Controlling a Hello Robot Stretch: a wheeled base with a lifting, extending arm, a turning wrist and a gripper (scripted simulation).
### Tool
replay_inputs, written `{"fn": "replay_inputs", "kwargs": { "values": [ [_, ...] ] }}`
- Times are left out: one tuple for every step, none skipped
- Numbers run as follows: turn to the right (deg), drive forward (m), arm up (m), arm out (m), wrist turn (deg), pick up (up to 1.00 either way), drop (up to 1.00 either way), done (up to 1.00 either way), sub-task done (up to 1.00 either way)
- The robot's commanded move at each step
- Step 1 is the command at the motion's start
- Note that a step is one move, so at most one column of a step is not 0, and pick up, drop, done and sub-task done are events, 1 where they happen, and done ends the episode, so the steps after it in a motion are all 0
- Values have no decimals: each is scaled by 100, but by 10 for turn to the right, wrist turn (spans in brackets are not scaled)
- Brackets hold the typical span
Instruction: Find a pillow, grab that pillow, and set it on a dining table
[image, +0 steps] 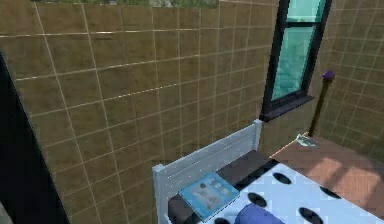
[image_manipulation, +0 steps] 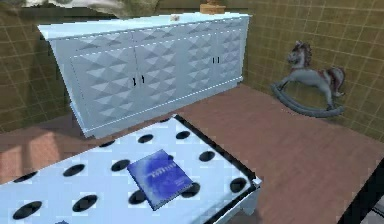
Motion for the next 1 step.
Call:
{"fn": "replay_inputs", "kwargs": {
  "values": [
    [-450,0,0,0,0,0,0,0,0]
  ]
}}
